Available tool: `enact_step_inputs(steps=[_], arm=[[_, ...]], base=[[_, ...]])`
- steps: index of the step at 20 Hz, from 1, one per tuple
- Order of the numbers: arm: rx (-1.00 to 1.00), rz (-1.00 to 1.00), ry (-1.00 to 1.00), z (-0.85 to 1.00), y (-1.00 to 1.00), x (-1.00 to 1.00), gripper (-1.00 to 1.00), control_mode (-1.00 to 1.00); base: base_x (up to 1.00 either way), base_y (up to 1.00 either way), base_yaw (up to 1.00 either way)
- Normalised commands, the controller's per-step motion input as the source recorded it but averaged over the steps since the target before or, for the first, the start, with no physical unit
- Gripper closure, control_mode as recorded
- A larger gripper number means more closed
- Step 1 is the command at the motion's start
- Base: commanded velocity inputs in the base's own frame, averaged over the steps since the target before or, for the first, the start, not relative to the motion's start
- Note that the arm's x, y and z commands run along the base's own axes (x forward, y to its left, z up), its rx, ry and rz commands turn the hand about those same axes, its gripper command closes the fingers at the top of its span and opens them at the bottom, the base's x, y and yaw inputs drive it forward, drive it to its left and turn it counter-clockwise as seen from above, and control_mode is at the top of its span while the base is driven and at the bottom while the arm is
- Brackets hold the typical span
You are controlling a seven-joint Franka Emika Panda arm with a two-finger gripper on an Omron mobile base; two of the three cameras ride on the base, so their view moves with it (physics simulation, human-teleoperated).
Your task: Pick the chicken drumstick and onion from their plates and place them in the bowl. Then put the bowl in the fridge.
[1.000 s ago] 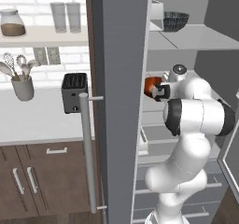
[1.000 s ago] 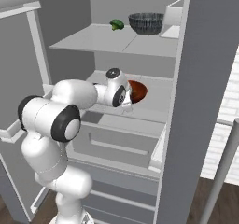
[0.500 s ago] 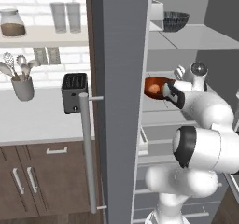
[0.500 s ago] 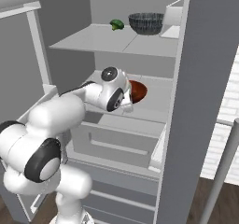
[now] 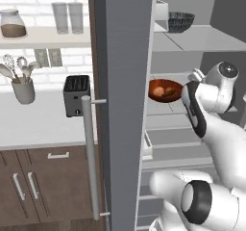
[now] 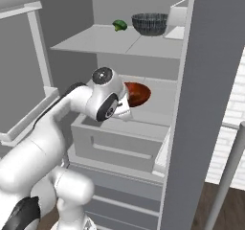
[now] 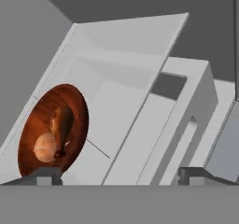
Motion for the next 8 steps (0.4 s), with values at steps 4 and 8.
enact_step_inputs(steps=[4, 8], arm=[[0.0, 0.08, -0.15, -0.06, 0.03, -1.0, -1.0, -1.0], [-0.02, 0.02, -0.32, -0.02, 0.39, -0.79, -1.0, -1.0]], base=[[0.0, 0.0, 0.0], [0.0, 0.0, 0.0]])
